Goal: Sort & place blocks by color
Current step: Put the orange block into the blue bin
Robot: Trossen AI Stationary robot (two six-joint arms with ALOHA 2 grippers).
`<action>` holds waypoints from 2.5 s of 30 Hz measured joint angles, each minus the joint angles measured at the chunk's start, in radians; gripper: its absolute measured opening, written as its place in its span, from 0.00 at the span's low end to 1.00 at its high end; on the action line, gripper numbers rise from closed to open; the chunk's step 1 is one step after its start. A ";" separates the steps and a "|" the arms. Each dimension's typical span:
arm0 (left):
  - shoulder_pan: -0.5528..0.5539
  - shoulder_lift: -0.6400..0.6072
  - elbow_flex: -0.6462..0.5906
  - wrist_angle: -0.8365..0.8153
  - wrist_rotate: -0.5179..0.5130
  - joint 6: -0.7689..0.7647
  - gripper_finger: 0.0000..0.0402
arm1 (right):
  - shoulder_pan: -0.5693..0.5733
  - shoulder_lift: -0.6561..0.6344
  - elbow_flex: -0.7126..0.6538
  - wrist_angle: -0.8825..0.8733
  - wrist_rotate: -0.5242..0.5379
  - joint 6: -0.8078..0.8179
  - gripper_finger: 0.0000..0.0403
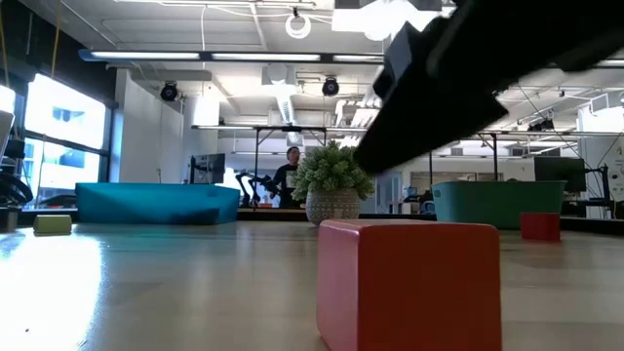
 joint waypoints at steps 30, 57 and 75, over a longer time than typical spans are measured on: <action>0.036 -0.001 0.000 0.000 -0.054 0.054 0.40 | 0.014 0.101 0.000 0.111 0.023 -0.009 0.50; 0.238 -0.050 -0.001 -0.002 -0.078 0.254 0.40 | -0.114 -0.024 0.000 -0.052 0.033 -0.194 0.26; 0.483 -0.206 0.000 0.001 -0.258 0.579 0.40 | -0.408 -0.257 0.000 -0.110 -0.005 -0.391 0.26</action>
